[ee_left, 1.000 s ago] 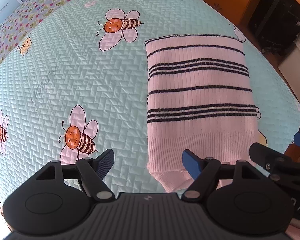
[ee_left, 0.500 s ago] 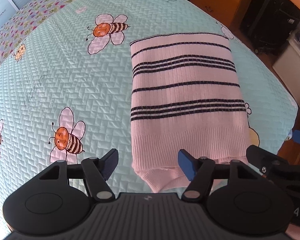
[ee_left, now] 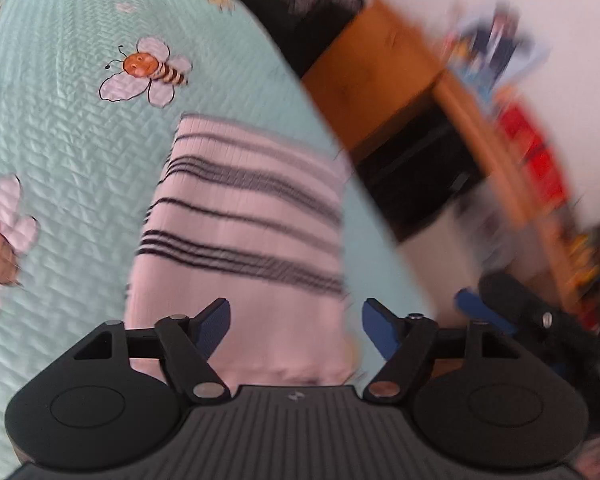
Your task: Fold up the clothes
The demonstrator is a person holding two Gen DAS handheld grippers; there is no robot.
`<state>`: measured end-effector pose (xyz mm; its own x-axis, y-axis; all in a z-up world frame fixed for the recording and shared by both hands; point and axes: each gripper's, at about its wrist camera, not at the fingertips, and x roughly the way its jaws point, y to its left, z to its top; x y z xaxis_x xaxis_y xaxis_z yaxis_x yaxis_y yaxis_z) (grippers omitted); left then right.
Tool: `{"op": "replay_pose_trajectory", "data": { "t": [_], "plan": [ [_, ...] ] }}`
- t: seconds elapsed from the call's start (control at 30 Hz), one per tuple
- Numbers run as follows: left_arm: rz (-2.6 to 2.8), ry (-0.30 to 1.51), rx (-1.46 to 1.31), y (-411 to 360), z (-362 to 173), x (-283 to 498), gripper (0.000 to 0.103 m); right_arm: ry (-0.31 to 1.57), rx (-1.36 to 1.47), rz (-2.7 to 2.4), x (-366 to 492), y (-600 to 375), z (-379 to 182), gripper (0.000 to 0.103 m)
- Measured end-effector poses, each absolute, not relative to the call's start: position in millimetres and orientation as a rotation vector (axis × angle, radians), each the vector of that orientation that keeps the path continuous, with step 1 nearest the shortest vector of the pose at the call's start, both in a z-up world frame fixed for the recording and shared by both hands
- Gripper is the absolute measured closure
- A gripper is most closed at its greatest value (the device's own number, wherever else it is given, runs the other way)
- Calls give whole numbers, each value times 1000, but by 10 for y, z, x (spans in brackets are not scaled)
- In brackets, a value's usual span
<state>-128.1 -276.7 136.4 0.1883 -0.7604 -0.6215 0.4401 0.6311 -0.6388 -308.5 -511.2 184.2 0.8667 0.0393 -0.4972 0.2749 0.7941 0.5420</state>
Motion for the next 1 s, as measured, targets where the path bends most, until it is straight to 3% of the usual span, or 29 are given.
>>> {"op": "replay_pose_trajectory", "data": {
  "t": [0.2, 0.27, 0.33, 0.37, 0.43, 0.6, 0.8, 1.0],
  "plan": [
    [-640, 811, -267, -1940, 1442, -1651, 26, 565, 656, -5, -2969, -4801, 1462, 0],
    [-511, 673, -148, -1661, 1795, -1842, 26, 537, 505, -5, -2917, -4413, 1565, 1],
    [-383, 514, -32, -1403, 2178, -2062, 25, 381, 346, -43, -3018, -3996, 1777, 1],
    [-316, 421, 10, -1260, 2382, -2192, 23, 293, 265, -64, -3080, -3786, 1891, 1],
    [-203, 291, 72, -1049, 2610, -2386, 3, 146, 202, -113, -3162, -3424, 1967, 0],
    [52, 55, 146, -506, 2858, -2766, 0, 240, 278, 3, -2918, -2794, 1784, 0],
    [-31, 187, -37, 201, 2655, -2800, 0, 355, 218, 68, -2927, -2056, 1459, 0],
    [-25, 332, -87, 410, 2198, -2515, 0, 442, 174, 31, -2824, -1751, 1295, 0]
  ]
}}
